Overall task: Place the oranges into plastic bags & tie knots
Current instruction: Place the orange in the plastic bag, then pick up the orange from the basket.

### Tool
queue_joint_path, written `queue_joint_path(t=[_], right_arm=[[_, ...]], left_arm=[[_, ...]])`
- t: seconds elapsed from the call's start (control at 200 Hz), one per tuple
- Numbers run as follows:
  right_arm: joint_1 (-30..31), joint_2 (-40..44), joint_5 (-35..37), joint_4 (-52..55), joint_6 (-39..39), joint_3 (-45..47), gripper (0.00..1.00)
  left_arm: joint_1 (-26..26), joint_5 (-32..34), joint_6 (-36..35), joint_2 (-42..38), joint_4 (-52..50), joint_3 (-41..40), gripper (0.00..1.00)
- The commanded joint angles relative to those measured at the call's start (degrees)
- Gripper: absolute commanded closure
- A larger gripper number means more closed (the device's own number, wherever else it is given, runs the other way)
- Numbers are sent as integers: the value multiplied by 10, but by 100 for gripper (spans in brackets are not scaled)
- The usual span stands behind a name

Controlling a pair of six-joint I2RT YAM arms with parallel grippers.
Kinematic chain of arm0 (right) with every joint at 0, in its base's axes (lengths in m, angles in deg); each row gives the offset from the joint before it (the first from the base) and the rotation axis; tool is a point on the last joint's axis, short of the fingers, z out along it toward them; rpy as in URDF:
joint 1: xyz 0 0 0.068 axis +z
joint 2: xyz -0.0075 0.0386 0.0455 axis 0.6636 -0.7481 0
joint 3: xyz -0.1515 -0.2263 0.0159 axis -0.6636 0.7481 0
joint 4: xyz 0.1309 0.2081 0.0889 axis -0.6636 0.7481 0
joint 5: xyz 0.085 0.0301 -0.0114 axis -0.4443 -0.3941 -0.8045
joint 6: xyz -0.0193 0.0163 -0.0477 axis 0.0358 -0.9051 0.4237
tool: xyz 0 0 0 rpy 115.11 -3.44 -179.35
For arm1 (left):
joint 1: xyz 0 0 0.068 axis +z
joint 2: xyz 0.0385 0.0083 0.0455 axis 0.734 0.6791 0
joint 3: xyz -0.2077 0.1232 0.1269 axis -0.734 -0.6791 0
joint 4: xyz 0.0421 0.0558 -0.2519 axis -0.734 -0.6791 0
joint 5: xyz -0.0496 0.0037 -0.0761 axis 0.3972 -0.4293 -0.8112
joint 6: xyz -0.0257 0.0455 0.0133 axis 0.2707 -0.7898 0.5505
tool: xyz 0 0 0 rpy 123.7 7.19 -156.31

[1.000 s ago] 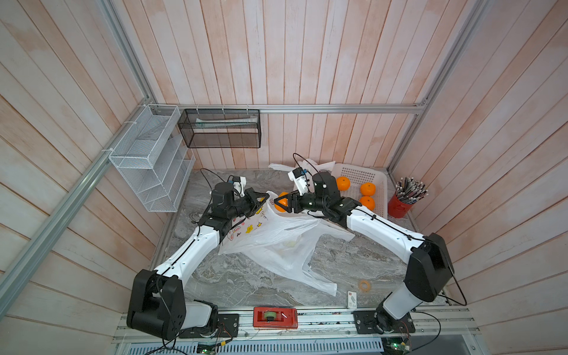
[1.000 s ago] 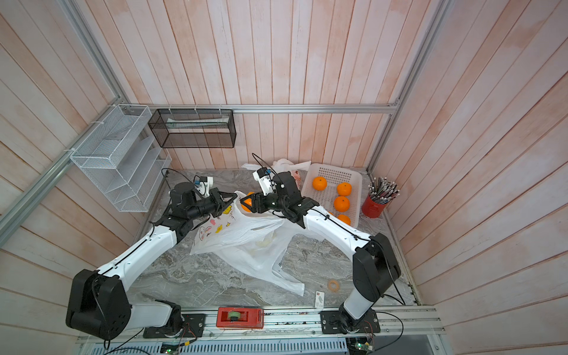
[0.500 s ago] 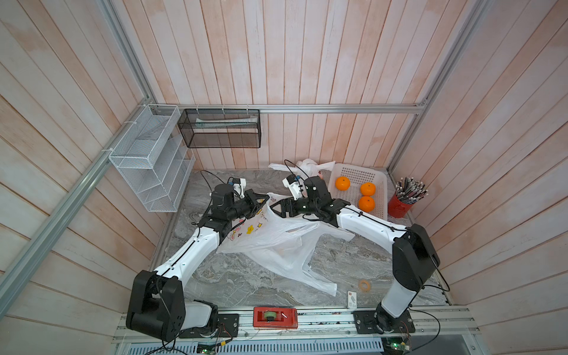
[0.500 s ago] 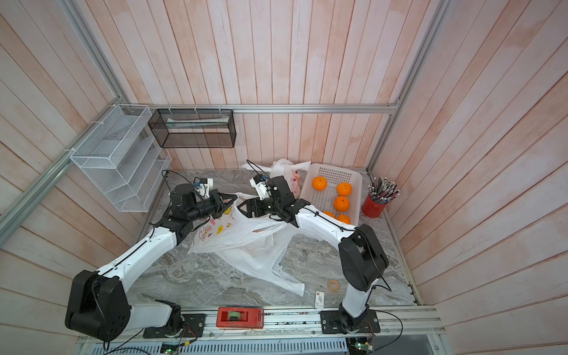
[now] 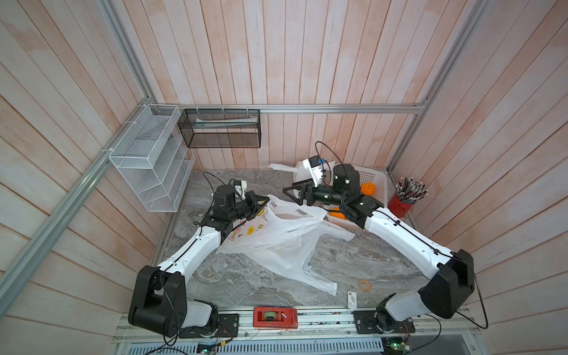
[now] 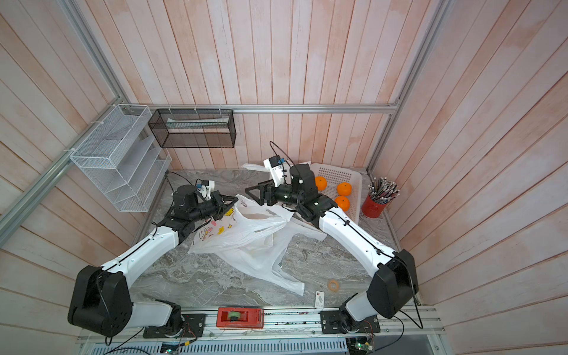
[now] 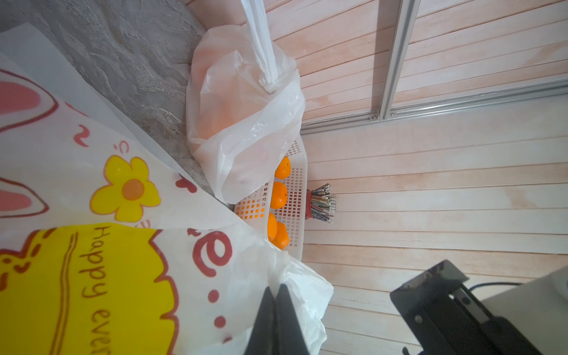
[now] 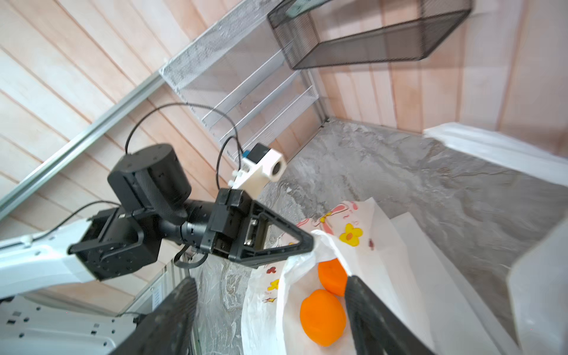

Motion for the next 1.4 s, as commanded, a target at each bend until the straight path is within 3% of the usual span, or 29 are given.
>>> queue_joint_path(t=[0.0, 0.22, 0.41, 0.56, 0.95, 1.045, 1.255, 1.395], right_arm=[[-84, 12, 65, 72, 34, 21, 16], [-237, -54, 254, 196, 127, 14, 2], [-285, -139, 421, 217, 157, 1, 2], [-319, -208, 406, 216, 150, -23, 2], [-339, -340, 400, 213, 149, -104, 2], [-339, -361, 397, 226, 147, -122, 7], [-339, -350, 382, 228, 138, -106, 33], [-337, -276, 355, 222, 138, -80, 36]], left_arm=[[3, 6, -16, 4, 9, -5, 100], [4, 10, -22, 1, 2, 0, 100], [4, 10, -24, 3, 1, 2, 100], [4, 9, -28, 4, -2, 4, 100], [4, 8, -31, 1, -8, 5, 100], [4, 9, -32, 2, -8, 7, 100], [4, 9, -33, 0, -9, 4, 100], [4, 10, -37, -3, -12, 3, 100]])
